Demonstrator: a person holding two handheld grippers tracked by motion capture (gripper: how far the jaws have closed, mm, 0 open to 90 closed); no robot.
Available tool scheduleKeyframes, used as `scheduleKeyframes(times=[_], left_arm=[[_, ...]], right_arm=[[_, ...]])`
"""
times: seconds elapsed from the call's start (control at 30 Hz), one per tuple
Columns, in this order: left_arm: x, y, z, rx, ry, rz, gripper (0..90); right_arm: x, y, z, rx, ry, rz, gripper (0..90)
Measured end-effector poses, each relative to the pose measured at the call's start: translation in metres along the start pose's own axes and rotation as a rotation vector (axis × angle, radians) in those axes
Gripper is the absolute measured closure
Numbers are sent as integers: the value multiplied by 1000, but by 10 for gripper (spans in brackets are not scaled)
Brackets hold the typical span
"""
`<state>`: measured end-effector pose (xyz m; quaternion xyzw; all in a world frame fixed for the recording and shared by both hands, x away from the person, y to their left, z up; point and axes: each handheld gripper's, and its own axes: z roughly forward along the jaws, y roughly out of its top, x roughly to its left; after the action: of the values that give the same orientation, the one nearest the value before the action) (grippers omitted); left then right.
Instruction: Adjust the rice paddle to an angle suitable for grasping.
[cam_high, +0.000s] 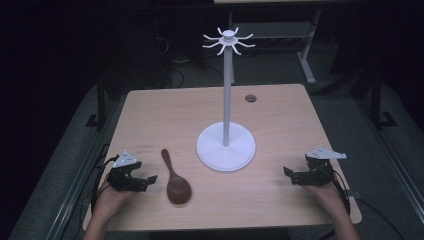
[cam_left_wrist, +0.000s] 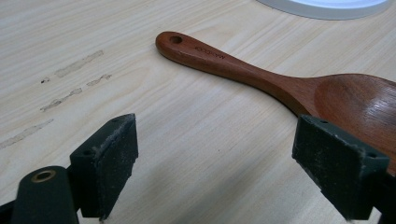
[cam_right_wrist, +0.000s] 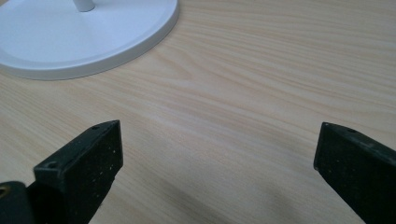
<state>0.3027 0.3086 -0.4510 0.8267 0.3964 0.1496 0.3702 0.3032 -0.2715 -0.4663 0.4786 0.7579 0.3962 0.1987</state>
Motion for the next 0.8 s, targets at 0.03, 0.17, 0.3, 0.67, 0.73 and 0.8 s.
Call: scheduleKeyframes(times=[0.03, 0.17, 0.3, 0.67, 0.73, 0.8], left_arm=[[0, 0, 0, 8, -1, 2, 149], [-2, 2, -2, 14, -4, -7, 218], [-5, 7, -6, 20, -6, -14, 392], [-15, 20, -12, 41, -77, -58, 896], [-17, 23, -12, 45, -88, -57, 897], [-19, 26, -12, 46, -108, -51, 897]], right_arm=[[0, 0, 0, 0, -2, -1, 9], [-1, -1, 0, -3, -5, -2, 9], [-2, -1, 0, -2, -4, 6, 10], [-2, 0, 3, 2, -14, 4, 10], [-2, -1, 3, 3, -18, 7, 10], [-3, -1, 4, 5, -18, 11, 10]])
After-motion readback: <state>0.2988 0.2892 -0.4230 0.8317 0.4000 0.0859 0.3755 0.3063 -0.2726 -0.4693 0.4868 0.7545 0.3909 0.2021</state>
